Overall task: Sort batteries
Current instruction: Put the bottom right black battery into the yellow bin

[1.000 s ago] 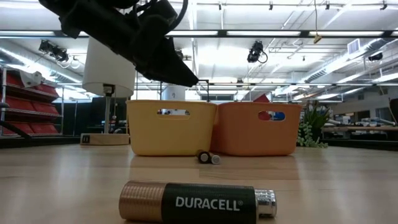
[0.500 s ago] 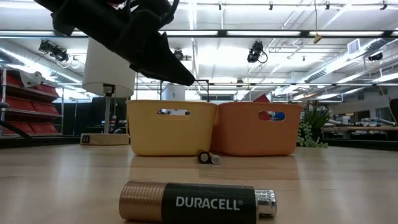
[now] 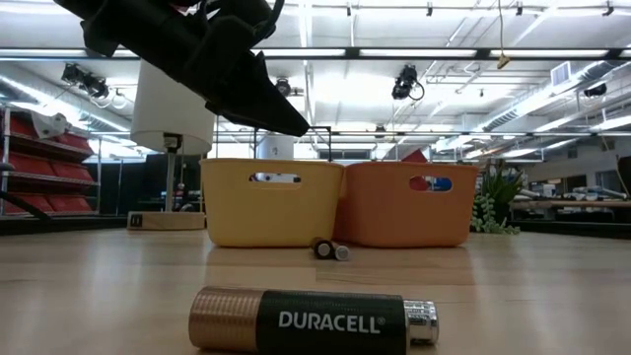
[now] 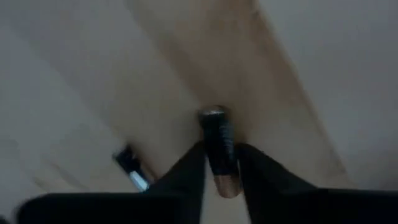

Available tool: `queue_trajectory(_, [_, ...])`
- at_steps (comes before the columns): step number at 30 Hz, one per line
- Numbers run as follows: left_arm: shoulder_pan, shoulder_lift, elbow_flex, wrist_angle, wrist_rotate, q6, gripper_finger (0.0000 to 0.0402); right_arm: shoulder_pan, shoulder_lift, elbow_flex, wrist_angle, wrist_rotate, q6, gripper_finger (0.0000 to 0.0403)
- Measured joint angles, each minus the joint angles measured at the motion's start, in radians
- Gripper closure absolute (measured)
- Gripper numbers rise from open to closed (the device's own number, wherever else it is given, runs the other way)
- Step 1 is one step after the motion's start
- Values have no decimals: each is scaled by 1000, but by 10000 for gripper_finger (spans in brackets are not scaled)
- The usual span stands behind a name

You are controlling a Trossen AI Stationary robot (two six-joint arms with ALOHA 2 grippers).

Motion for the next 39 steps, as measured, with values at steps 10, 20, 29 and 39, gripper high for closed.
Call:
queue_trajectory(10, [2,0,0,50,-115,54,149,-174,-105,-4,74,473,-370,371])
queue_trajectory(20, [30,0,2,209,-145,135,149,-511,-306,-3,372,839,-1115,374])
queue_trajectory(29, [29,-241,2,-284,-424,-10,149,-825,-156,1,1099,230,-1548,375])
queue_trajectory(39, [30,-338,3,-358,-233,-39,149,-1004,80,0,1308,86,-1396,333])
